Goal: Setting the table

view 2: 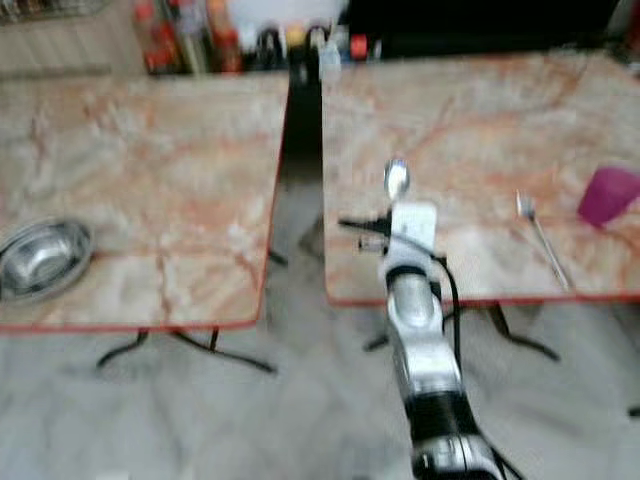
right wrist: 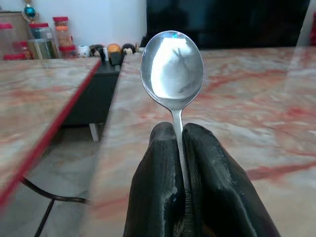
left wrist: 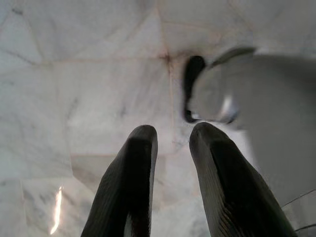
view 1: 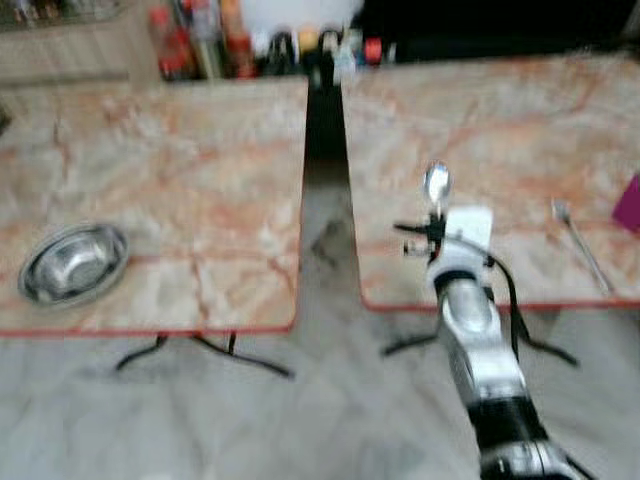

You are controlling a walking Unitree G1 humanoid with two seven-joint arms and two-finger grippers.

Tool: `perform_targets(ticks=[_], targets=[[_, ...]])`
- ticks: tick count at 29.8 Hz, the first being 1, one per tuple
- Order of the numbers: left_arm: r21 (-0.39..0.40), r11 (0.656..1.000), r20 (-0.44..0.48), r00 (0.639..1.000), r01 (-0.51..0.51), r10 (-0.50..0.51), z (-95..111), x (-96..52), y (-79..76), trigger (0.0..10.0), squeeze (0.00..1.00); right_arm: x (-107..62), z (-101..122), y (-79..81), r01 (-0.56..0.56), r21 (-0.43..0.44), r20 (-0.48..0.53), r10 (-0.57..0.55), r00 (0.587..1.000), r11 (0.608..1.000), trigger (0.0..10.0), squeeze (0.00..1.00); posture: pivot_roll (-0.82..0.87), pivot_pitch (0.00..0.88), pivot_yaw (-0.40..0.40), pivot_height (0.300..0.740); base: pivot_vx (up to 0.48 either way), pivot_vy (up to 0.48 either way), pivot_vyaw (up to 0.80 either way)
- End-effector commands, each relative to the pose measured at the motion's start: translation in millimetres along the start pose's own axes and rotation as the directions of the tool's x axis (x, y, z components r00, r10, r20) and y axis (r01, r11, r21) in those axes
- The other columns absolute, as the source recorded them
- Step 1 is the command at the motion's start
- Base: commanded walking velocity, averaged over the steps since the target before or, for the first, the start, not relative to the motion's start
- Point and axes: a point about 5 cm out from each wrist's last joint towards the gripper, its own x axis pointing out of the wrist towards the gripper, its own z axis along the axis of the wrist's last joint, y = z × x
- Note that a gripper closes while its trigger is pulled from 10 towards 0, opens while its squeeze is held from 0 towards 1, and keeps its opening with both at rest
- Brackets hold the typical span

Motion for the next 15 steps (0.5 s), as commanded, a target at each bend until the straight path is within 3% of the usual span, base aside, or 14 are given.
perform_targets(ticks=[1, 2, 9, 15], targets=[[0.019, 1.0, -0.018, 1.0, -0.007, 0.008, -6, -0.1, -2.4, 10.0, 0.0, 0.0, 3, 10.9, -0.029, 0.014, 0.012, 0.029, 1.0, 0.999, 10.0, 0.0, -0.09, 0.068, 0.041, 0.74, 0.0, 0.48, 0.0], [0.022, 1.0, -0.018, 1.0, -0.001, 0.001, -6, 0.7, -8.9, 10.0, 0.0, 0.3, 3, 11.8, -0.031, 0.018, 0.012, 0.031, 0.999, 0.999, 10.0, 0.0, -0.09, 0.064, 0.042, 0.74, 0.0, 0.48, 0.0], [0.018, 1.0, -0.014, 1.0, 0.0, 0.0, -5, 1.1, -11.5, 10.0, 0.0, 1.5, 4, 13.3, -0.037, 0.024, 0.015, 0.036, 0.999, 0.999, 10.0, 0.0, -0.09, 0.078, 0.04, 0.74, 0.0, 0.48, 0.0], [0.01, 1.0, -0.011, 1.0, -0.019, 0.02, -4, -0.7, 3.5, 10.0, 0.0, 2.2, 5, 13.2, -0.037, 0.025, 0.013, 0.037, 0.999, 0.999, 10.0, 0.0, -0.09, 0.089, 0.04, 0.74, 0.0, 0.48, 0.0]])
